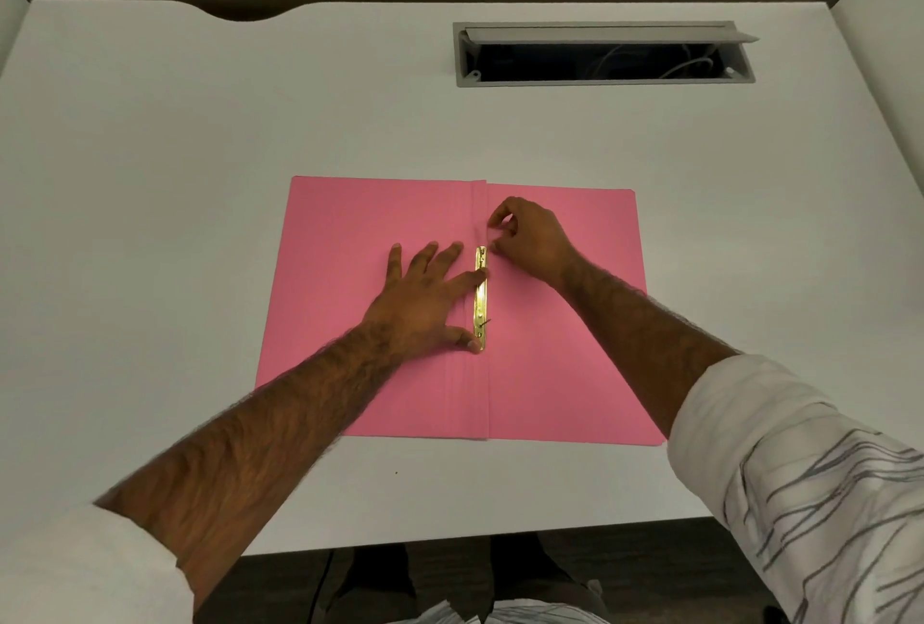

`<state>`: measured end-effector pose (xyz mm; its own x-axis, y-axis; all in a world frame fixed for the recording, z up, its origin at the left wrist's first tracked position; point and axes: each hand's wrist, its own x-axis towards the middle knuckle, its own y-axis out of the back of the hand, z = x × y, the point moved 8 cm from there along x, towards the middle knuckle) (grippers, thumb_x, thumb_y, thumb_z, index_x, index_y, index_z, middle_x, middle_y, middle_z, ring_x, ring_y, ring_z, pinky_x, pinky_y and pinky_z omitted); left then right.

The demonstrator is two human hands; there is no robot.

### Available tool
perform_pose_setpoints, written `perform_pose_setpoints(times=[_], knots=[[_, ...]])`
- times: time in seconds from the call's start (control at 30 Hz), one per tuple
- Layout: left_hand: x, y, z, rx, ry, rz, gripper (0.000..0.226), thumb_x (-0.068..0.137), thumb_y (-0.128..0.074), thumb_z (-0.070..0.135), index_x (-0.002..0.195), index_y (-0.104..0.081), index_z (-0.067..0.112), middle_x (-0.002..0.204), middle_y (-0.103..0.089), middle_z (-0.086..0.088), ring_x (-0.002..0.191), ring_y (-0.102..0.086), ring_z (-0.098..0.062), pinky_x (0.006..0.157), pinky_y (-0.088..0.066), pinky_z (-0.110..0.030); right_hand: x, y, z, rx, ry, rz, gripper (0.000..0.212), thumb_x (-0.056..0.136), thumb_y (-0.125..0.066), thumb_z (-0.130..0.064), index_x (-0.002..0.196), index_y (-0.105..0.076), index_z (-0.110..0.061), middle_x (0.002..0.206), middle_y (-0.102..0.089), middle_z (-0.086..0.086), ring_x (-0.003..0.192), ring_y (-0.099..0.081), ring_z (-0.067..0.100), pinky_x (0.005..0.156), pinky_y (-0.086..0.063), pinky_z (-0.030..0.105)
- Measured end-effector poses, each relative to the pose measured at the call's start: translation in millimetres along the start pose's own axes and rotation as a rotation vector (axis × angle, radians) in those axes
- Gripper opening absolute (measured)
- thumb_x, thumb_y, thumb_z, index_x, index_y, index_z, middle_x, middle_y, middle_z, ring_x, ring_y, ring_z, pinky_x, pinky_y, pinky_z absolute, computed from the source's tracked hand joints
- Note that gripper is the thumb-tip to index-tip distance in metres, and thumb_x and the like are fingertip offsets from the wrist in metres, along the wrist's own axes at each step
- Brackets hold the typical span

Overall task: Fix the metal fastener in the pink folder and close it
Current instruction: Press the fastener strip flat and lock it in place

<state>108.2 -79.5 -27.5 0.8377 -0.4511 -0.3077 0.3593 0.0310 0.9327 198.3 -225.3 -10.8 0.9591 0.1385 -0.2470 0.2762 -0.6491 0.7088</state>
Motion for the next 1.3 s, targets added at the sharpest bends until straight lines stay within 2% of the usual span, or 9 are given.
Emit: perform_pose_setpoints(times=[0.07, 0.17, 0.3, 0.43, 0.6, 0.8, 0.93, 1.17, 1.3], knots=[[1, -1, -1, 0.002, 0.001, 0.002, 0.106, 0.066, -0.053, 0.087, 0.154, -0.01, 0.046, 0.168, -0.002, -0.005, 0.154, -0.002, -0.034, 0.114, 0.006, -0.067, -13, 2, 1, -0.034, 0.038, 0.045, 0.025, 0.086, -0.069, -0.009, 0.111, -0.066, -0.013, 0.097, -0.061, -0.001, 0.077, -0.053, 0.007, 0.064, -0.038, 0.015], [1, -2, -2, -0.008, 0.0, 0.006, 0.106, 0.066, -0.055, 0.086, 0.153, -0.009, 0.048, 0.168, -0.003, -0.004, 0.153, -0.002, -0.034, 0.114, 0.004, -0.068, -42, -1, -1, -0.086, 0.115, 0.094, 0.018, 0.092, -0.062, -0.008, 0.108, -0.069, -0.011, 0.101, -0.067, 0.005, 0.084, -0.058, 0.014, 0.074, -0.046, 0.02], [1, -2, -1, -0.028, 0.003, -0.016, 0.105, 0.066, -0.057, 0.085, 0.153, -0.009, 0.048, 0.168, -0.001, -0.004, 0.153, 0.0, -0.033, 0.116, 0.001, -0.07, -92, -20, -10, 0.011, 0.231, 0.021, 0.018, 0.088, -0.065, -0.004, 0.103, -0.074, -0.011, 0.094, -0.068, 0.007, 0.081, -0.061, 0.016, 0.075, -0.053, 0.03], [1, -1, -1, -0.052, 0.007, -0.045, 0.105, 0.068, -0.057, 0.084, 0.155, -0.011, 0.046, 0.169, 0.002, -0.003, 0.154, 0.003, -0.031, 0.116, -0.001, -0.07, -121, -34, -16, 0.036, 0.293, -0.06, 0.02, 0.084, -0.072, -0.004, 0.103, -0.076, -0.009, 0.094, -0.069, 0.005, 0.08, -0.061, 0.012, 0.073, -0.051, 0.022], [-1, 1, 0, -0.057, 0.009, -0.072, 0.106, 0.069, -0.061, 0.081, 0.155, -0.011, 0.046, 0.169, 0.003, -0.003, 0.154, 0.004, -0.031, 0.117, -0.003, -0.069, -126, -24, -10, 0.176, 0.241, 0.024, 0.017, 0.084, -0.072, -0.002, 0.097, -0.077, -0.009, 0.093, -0.074, 0.004, 0.082, -0.066, 0.011, 0.076, -0.05, 0.013], [1, 1, -1, -0.059, 0.011, -0.081, 0.106, 0.068, -0.061, 0.082, 0.155, -0.012, 0.045, 0.169, 0.003, -0.003, 0.154, 0.003, -0.031, 0.117, -0.004, -0.069, -126, -24, -15, 0.135, 0.3, -0.034, 0.016, 0.082, -0.071, 0.0, 0.095, -0.078, -0.008, 0.093, -0.076, 0.005, 0.084, -0.069, 0.018, 0.079, -0.056, 0.032], [1, 0, -1, -0.061, 0.01, -0.083, 0.106, 0.068, -0.06, 0.083, 0.155, -0.011, 0.046, 0.169, 0.003, -0.003, 0.154, 0.003, -0.031, 0.118, -0.003, -0.068, -129, -24, -24, -0.01, 0.408, -0.048, 0.013, 0.084, -0.071, -0.007, 0.095, -0.077, -0.01, 0.09, -0.076, 0.004, 0.081, -0.067, 0.02, 0.074, -0.054, 0.036], [-2, 0, -2, -0.062, 0.008, -0.058, 0.104, 0.07, -0.061, 0.08, 0.155, -0.011, 0.046, 0.169, 0.003, -0.001, 0.154, 0.004, -0.03, 0.119, -0.001, -0.065, -126, -20, -7, -0.024, 0.312, 0.004, 0.01, 0.083, -0.068, -0.012, 0.092, -0.072, -0.013, 0.082, -0.071, 0.001, 0.073, -0.06, 0.017, 0.067, -0.055, 0.041], [-1, 0, -1, -0.059, 0.011, -0.055, 0.105, 0.07, -0.061, 0.08, 0.155, -0.01, 0.046, 0.169, 0.004, -0.002, 0.154, 0.004, -0.03, 0.119, -0.001, -0.066, -137, -24, -10, -0.06, 0.392, 0.042, 0.011, 0.081, -0.069, -0.009, 0.092, -0.07, -0.011, 0.105, -0.069, 0.004, 0.092, -0.061, 0.018, 0.073, -0.056, 0.034]])
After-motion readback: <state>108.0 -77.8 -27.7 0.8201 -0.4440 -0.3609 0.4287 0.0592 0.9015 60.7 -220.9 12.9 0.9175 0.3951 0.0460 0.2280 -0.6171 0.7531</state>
